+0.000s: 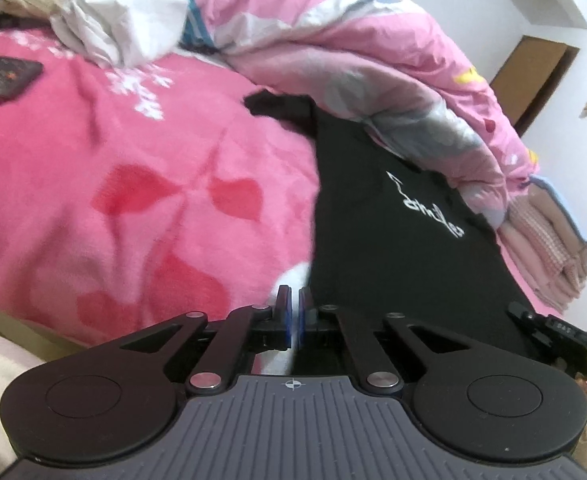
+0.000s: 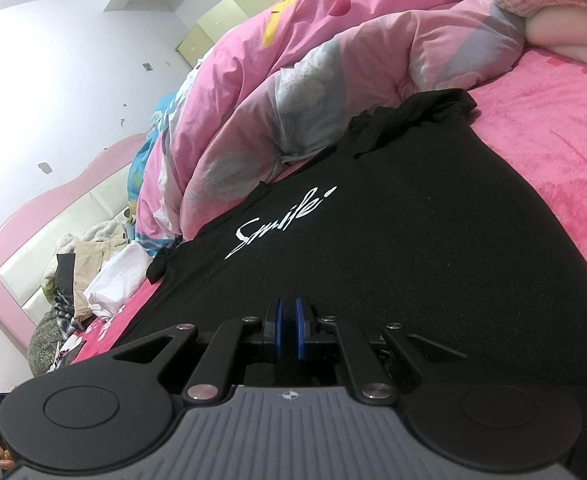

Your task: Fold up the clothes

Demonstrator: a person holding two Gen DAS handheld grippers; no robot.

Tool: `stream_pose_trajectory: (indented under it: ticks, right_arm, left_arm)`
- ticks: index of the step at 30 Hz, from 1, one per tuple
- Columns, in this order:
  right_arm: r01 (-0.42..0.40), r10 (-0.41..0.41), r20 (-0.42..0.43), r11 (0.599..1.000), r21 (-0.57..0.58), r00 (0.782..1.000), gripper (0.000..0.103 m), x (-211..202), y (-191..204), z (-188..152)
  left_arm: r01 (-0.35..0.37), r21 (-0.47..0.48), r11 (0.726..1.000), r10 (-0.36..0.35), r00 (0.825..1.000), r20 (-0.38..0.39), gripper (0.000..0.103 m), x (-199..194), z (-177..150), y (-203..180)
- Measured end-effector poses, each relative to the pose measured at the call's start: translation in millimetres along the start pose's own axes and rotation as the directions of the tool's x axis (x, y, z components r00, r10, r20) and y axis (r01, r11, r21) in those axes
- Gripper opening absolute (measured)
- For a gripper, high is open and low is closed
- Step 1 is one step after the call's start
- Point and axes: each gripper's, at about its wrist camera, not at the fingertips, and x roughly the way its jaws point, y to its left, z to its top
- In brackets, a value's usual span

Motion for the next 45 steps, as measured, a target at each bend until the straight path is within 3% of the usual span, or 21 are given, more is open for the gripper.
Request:
stream_pose_trajectory:
  ticks: [3,6,9,11,13,15,17,18,19,21,25,29,32,33,35,36,37,45]
  right_arm:
    - [0.002,-0.002,0.001,1.0,-0.001,1.0,0.006,0,0,0]
    - [0.003,-0.003,0.002,1.0,-0.001,1.0,0.006,0,0,-1]
    - [0.002,-0.002,0.002,1.0,0.0,1.0,0.006,0,0,-1]
    - [0.002,-0.002,0.002,1.0,0.0,1.0,0.006,-1,0,-1]
    - [0.0,0.0,0.001,1.0,0.0,1.0,0.006,-2,0,0]
    - [0.0,0.0,0.002,1.0,0.0,1.0,0.006,-2,0,0]
    - [0.001,-0.001,0.003,1.0,0.0,1.0,0.006,-2,1,-1]
    - [0.001,-0.001,0.003,1.0,0.001,1.0,0.006,-2,1,-1]
    - [0.001,-0.001,0.003,1.0,0.001,1.0,0.006,-2,1,-1]
    - [0.001,-0.001,0.003,1.0,0.001,1.0,0.006,-2,1,-1]
    - [0.002,-0.002,0.003,1.0,-0.002,1.0,0.006,-1,1,-1]
    - [0.003,-0.003,0.002,1.0,0.002,1.0,0.006,0,2,0]
    - [0.002,-0.002,0.0,1.0,0.003,1.0,0.006,1,2,0]
    - [0.002,-0.002,0.0,1.0,0.003,1.0,0.006,1,2,1]
    - [0.001,-0.001,-0.001,1.0,0.003,1.0,0.006,2,2,1]
    - [0.001,-0.001,-0.001,1.0,0.003,1.0,0.006,2,2,1]
    - [0.0,0.0,-0.002,1.0,0.003,1.0,0.006,2,2,2]
    - [-0.004,0.004,-0.001,1.0,-0.003,1.0,0.006,2,0,2]
  left_arm:
    - [0.063,0.046,0.997,-0.064,0.998,0.011,0.003,-8,0,-9]
    - [0.132,0.154,0.979,-0.122,0.99,-0.071,0.005,2,-8,-29]
    - [-0.016,0.25,0.968,0.057,0.986,-0.159,0.006,21,-23,-29]
    - [-0.051,0.162,0.985,0.08,0.981,-0.176,0.006,18,-21,-7]
    - [-0.075,0.105,0.992,0.089,0.986,-0.138,0.006,6,-12,6]
    - [-0.047,0.066,0.997,0.053,0.994,-0.098,0.008,-1,5,9]
    - [-0.002,0.03,1.0,0.004,0.998,-0.06,0.017,-5,25,10]
    - [0.017,0.022,1.0,-0.016,0.999,-0.046,0.032,-2,34,7]
    - [0.032,0.023,0.999,-0.031,0.999,-0.038,0.046,6,44,1]
    - [0.061,0.025,0.998,-0.06,0.998,-0.036,0.055,29,64,-13]
    - [0.087,-0.011,0.996,-0.087,0.995,-0.053,0.067,93,102,-35]
    - [0.042,-0.063,0.997,-0.048,0.994,-0.101,0.067,155,131,-35]
    - [0.007,-0.063,0.998,-0.014,0.994,-0.108,0.062,180,138,-35]
    - [-0.008,-0.065,0.998,0.001,0.995,-0.102,0.055,185,139,-34]
    - [-0.03,-0.07,0.997,0.024,0.996,-0.085,0.037,191,139,-32]
    - [-0.036,-0.07,0.997,0.03,0.996,-0.084,0.012,193,139,-31]
    - [-0.038,-0.078,0.996,0.031,0.996,-0.088,0.001,195,140,-29]
    - [-0.049,-0.127,0.991,0.046,0.999,-0.027,0.001,193,145,-11]
